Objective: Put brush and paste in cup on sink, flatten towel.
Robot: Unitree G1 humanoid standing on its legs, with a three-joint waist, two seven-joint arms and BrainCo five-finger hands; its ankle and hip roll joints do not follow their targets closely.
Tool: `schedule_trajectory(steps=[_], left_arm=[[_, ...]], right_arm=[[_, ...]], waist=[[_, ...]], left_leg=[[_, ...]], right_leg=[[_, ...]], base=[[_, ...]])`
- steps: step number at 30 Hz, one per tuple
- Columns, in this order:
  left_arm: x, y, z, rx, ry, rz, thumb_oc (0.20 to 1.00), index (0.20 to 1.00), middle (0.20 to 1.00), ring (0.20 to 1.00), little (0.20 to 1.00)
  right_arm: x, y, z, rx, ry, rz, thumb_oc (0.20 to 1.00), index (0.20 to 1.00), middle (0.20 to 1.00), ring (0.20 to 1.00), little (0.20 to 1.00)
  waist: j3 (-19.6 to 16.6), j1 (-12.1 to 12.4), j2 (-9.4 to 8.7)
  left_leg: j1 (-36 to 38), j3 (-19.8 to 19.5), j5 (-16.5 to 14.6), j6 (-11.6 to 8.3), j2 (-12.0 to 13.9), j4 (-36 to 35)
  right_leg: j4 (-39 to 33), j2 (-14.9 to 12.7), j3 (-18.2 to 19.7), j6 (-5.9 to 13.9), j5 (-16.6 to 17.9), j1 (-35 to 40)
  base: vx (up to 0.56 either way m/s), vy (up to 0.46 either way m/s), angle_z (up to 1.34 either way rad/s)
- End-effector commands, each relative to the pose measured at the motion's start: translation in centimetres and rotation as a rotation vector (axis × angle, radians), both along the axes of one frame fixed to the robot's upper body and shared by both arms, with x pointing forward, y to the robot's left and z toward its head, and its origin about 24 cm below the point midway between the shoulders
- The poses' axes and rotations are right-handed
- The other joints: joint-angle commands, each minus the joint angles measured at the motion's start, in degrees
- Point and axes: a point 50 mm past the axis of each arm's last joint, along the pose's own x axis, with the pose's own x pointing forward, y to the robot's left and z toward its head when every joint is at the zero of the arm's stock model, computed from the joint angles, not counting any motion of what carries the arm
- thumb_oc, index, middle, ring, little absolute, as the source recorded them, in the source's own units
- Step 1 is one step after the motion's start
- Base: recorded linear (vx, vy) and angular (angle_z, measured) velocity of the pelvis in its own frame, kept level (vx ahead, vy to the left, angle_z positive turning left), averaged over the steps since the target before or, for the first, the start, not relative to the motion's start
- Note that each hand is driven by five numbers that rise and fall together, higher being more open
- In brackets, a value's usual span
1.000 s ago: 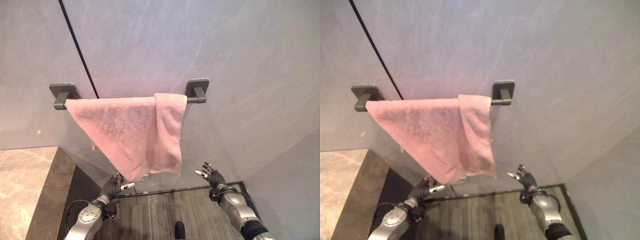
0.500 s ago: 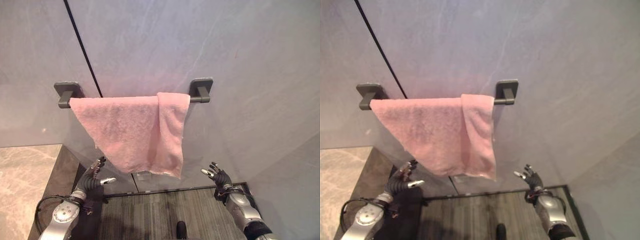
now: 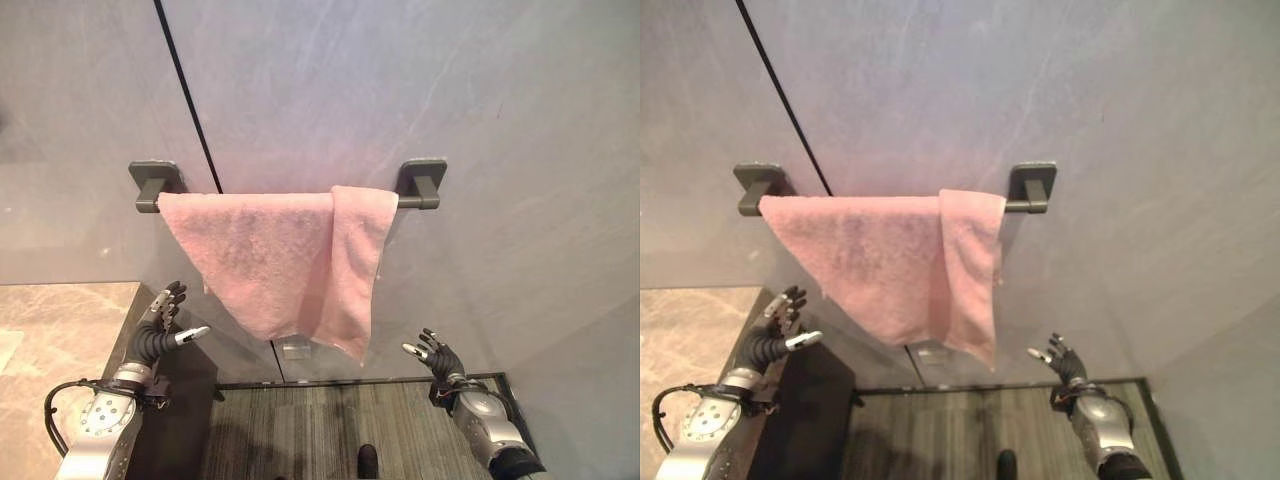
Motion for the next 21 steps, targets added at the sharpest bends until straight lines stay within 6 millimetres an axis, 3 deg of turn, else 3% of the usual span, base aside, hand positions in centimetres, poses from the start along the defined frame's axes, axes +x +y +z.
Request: schedule_trajectory(steps=[1,11,20,21], left_arm=[[1.6,1.7,2.8,0.008,-0.154,0.073,1.000,1.000,1.000,1.000,1.000],[2.7,2.5,4.1,0.044,-0.207,0.109,1.000,1.000,1.000,1.000,1.000],[4.1,1.3,3.9,0.003,-0.236,0.104,1.000,1.000,1.000,1.000,1.000],[4.2,1.1,4.0,0.002,-0.239,0.096,0.956,0.956,0.956,0.956,0.956]], right_arm=[[1.9,-0.5,2.4,-0.016,-0.147,-0.002,1.000,1.000,1.000,1.000,1.000],[1.8,-0.7,2.5,-0.019,-0.155,-0.004,1.000,1.000,1.000,1.000,1.000],[2.2,-0.4,2.8,-0.022,-0.166,0.001,1.000,1.000,1.000,1.000,1.000],[2.2,-0.3,2.8,-0.023,-0.166,0.003,1.000,1.000,1.000,1.000,1.000]], waist=[[-0.73,0.66,-2.65],[-0.13,-0.06,-3.48],[0.22,-0.90,-4.19],[0.26,-1.04,-4.26]], left_leg=[[-1.76,0.22,-0.63,0.71,-2.97,2.78],[-2.83,0.57,-0.80,0.90,-2.97,2.98],[-4.09,1.33,-1.03,0.98,-2.91,3.45],[-4.20,1.34,-1.12,0.98,-2.89,3.55]], right_leg=[[0.57,-5.04,-0.50,5.67,-0.15,2.45],[0.57,-5.02,0.25,5.89,0.43,1.08],[0.57,-4.74,1.33,6.10,0.82,-0.49],[0.57,-4.70,1.45,6.09,0.80,-0.63]], base=[[0.00,0.000,0.00],[0.00,0.006,0.00],[0.01,0.010,-0.05],[0.02,0.007,-0.04]])
